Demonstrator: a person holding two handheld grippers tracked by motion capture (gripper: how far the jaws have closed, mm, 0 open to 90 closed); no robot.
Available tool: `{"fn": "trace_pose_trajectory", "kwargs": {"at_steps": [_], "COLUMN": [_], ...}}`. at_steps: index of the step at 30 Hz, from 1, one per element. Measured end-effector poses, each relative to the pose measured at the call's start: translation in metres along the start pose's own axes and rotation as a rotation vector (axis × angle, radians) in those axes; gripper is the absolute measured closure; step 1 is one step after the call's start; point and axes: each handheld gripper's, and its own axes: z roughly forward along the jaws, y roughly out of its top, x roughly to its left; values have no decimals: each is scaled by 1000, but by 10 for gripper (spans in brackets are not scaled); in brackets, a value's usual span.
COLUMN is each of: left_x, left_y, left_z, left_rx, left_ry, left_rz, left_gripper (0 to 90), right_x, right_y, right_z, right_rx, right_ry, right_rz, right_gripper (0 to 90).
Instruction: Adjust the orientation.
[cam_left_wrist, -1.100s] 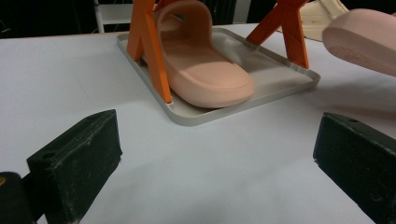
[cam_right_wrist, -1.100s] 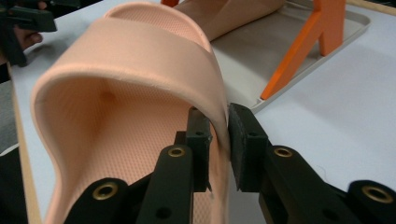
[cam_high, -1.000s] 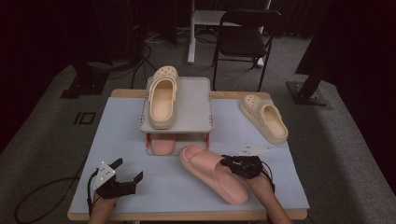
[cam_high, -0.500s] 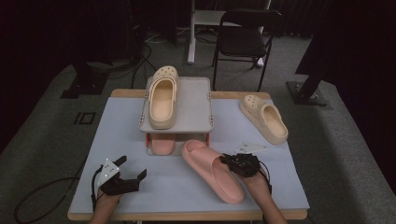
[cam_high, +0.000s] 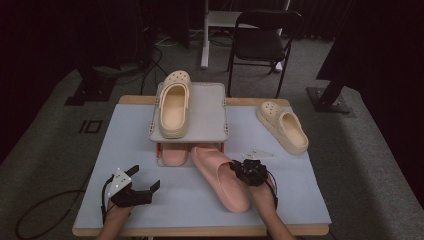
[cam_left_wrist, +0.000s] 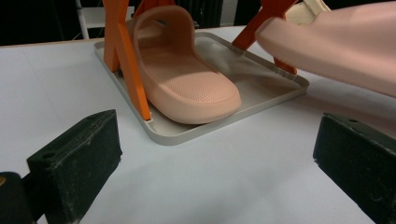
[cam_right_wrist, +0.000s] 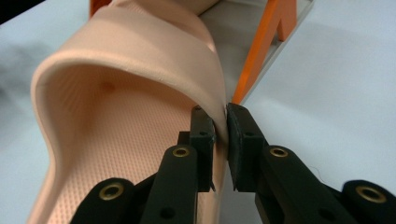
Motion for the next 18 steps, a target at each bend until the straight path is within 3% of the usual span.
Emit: {"fn": "trace_pose_trajectory", "kwargs": {"at_steps": [8,9,11,14,18], "left_x": [1,1,1,1,1], "left_y": [0,0,0,0,0], "left_z": [-1,-1,-1,-1,-1], "left_rx": [-5,-5,-1,-1,-4], "left_ry": [0,0,-1,-1,1], "left_rz": [-4,-5,-2,-2,-3], "left_gripper": [10,10,10,10,10], "right_x": [13,13,16,19,26], "right_y": [-2,-3,-2,-2,-5], "right_z": [19,21,21,22,23], "right_rx": [21,13,10,14,9], "right_ry": [-81,-66,-82,-66,-54], "right_rz": [60,82,82,90,65], "right_gripper": [791,780,770,703,610]}}
